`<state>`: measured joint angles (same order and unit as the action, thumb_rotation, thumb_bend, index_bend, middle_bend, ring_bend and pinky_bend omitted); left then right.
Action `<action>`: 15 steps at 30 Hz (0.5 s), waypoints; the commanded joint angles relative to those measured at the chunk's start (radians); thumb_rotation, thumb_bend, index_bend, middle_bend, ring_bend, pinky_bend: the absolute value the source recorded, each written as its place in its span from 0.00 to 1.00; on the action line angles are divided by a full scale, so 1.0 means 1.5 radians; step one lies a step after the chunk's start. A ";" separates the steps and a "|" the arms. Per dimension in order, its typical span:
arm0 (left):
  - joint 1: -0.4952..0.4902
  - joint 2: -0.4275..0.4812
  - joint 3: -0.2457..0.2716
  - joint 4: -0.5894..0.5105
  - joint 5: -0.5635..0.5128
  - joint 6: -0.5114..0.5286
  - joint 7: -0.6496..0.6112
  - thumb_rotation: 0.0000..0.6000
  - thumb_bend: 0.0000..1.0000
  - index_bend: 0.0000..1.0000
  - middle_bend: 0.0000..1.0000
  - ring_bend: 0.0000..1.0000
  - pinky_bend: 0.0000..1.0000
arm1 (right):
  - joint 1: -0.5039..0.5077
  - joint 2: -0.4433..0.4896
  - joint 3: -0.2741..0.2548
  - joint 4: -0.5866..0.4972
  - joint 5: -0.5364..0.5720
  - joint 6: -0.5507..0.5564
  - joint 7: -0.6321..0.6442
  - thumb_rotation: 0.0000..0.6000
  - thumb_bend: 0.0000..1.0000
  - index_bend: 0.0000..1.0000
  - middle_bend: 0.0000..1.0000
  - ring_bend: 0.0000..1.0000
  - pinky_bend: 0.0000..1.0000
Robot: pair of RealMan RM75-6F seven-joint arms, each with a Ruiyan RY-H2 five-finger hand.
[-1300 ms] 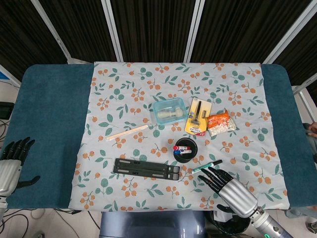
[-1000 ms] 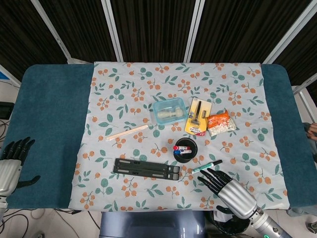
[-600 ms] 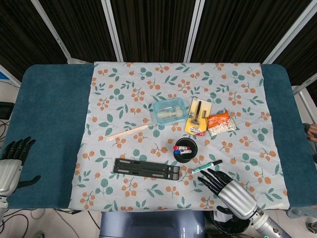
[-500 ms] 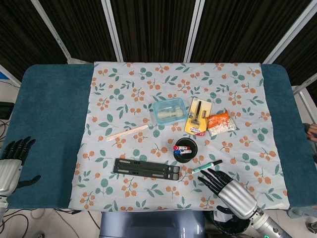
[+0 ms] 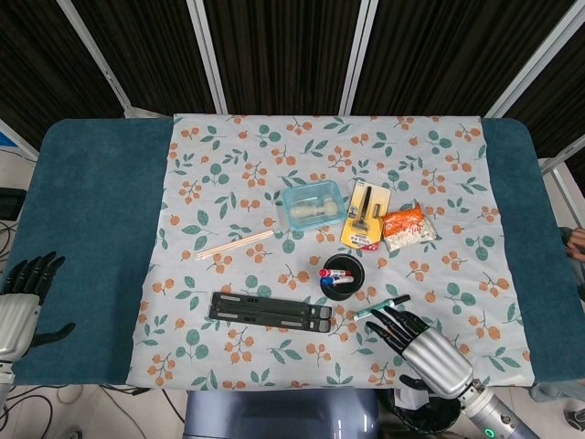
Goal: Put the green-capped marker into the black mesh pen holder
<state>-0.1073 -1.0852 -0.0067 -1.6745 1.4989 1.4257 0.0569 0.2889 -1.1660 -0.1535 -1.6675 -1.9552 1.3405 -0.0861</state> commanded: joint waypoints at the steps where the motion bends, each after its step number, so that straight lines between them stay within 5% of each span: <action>1: 0.000 0.000 0.000 0.000 -0.001 0.000 -0.001 1.00 0.03 0.00 0.00 0.00 0.00 | 0.005 -0.010 0.009 0.007 0.014 -0.010 -0.002 1.00 0.07 0.05 0.02 0.01 0.20; 15: -0.003 0.001 -0.002 -0.002 -0.005 -0.006 -0.005 1.00 0.03 0.00 0.00 0.00 0.00 | 0.060 -0.119 0.079 0.081 0.105 -0.111 -0.056 1.00 0.19 0.31 0.24 0.14 0.22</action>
<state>-0.1112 -1.0831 -0.0094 -1.6777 1.4917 1.4166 0.0493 0.3669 -1.3268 -0.0472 -1.5618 -1.8120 1.1901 -0.1590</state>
